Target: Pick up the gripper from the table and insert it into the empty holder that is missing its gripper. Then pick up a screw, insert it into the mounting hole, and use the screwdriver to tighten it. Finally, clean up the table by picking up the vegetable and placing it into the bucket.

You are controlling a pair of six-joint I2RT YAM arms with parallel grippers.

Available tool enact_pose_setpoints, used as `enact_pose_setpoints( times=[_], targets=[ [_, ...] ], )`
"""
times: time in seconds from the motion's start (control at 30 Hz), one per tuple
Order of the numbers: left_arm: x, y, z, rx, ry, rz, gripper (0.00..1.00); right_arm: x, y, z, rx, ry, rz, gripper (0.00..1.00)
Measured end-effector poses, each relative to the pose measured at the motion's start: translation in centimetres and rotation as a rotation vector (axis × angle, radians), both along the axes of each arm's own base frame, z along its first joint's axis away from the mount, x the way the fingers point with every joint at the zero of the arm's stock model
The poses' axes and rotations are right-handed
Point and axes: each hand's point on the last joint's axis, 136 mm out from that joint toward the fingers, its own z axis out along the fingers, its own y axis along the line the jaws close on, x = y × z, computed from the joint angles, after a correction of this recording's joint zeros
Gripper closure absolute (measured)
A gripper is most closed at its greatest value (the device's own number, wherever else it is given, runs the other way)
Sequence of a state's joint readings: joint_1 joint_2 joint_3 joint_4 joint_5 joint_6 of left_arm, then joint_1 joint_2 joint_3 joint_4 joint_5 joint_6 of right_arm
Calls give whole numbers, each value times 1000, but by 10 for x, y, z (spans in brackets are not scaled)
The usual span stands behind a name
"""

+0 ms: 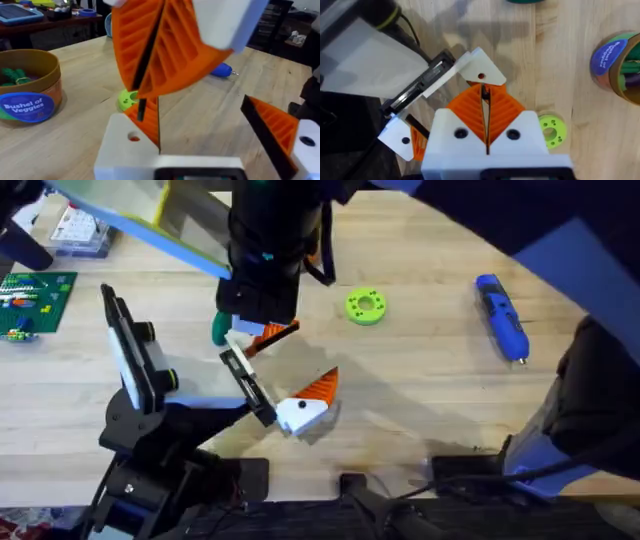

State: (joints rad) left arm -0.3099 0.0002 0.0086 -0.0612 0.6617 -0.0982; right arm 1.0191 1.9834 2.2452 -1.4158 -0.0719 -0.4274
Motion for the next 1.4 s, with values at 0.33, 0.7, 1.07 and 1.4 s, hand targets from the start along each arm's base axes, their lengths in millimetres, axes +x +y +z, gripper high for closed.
enact_pose_setpoints(
  times=[0.33, 0.7, 1.07, 1.4],
  targets=[
    [0, 0, 0, 0, 0, 0, 10, 0, 1, 0, 1, -1, 0, 998],
    [0, 0, 0, 0, 0, 0, 10, 3, 5, -15, -29, 17, 1, 998],
    [0, 0, 0, 0, 0, 0, 10, 3, 5, -15, -29, 18, 1, 998],
    [0, 0, 0, 0, 0, 0, 10, 3, 5, -15, -30, 18, 1, 998]
  ],
)
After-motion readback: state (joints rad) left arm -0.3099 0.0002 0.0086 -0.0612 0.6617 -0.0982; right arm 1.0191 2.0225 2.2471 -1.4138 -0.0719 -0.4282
